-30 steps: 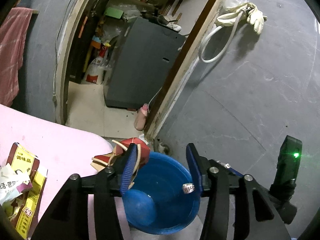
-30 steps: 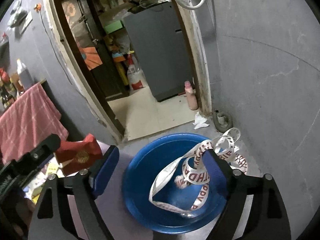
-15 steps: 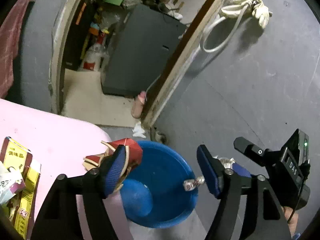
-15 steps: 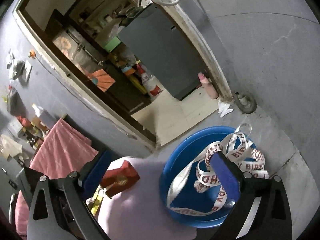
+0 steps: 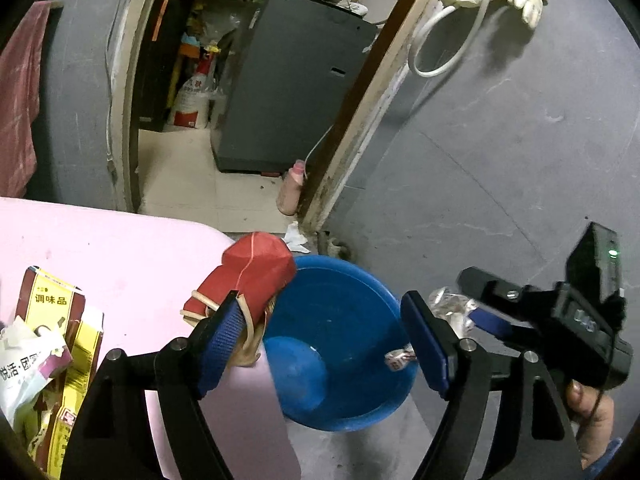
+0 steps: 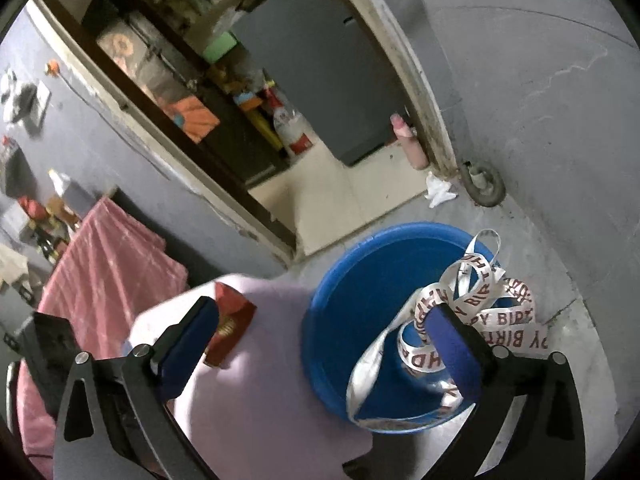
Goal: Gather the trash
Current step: 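Open the right tool over the basin while the left tool drops the red cup in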
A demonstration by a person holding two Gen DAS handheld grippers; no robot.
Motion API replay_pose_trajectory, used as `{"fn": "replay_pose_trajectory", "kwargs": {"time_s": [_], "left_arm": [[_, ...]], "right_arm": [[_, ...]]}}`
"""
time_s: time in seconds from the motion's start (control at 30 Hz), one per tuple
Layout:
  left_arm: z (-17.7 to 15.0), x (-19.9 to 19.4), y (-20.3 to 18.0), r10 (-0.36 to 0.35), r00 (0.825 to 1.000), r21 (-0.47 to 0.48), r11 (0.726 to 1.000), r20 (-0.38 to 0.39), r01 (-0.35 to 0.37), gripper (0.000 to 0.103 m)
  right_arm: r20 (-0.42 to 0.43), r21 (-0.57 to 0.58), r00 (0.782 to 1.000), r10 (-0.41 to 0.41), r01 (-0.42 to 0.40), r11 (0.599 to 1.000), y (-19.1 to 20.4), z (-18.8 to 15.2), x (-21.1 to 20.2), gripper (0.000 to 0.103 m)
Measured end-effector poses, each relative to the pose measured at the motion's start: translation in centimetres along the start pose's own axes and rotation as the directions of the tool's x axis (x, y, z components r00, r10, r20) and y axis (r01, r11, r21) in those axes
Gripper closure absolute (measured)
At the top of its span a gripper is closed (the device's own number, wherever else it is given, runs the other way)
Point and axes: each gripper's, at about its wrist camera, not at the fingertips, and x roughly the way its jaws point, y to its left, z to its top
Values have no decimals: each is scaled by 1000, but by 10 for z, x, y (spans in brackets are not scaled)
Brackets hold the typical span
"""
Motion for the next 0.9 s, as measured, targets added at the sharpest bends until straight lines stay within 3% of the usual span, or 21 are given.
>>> {"fn": "replay_pose_trajectory", "kwargs": {"time_s": [0.2, 0.4, 0.47, 0.67, 0.83, 0.9], "left_arm": [[-6, 3, -2, -25, 999, 105, 994, -31, 28, 29], [-10, 17, -1, -90, 993, 62, 994, -78, 95, 29], [-12, 17, -2, -88, 993, 70, 993, -76, 94, 29], [-15, 13, -1, -76, 995, 74, 994, -62, 80, 29], [-20, 0, 2, -50, 998, 75, 996, -32, 53, 29], [-22, -7, 6, -33, 999, 76, 997, -11, 34, 29]], "right_arm": [[-81, 25, 995, 57, -55, 998, -3, 13, 4, 0], [-197, 51, 977, 83, -75, 996, -5, 23, 5, 0], [-226, 22, 972, 63, -59, 998, -2, 25, 4, 0], [-305, -130, 945, -114, 77, 988, 14, 25, 15, 0], [-366, -153, 924, -110, 57, 987, 24, 29, 31, 0], [-382, -131, 915, -130, 85, 988, 21, 30, 36, 0]]}}
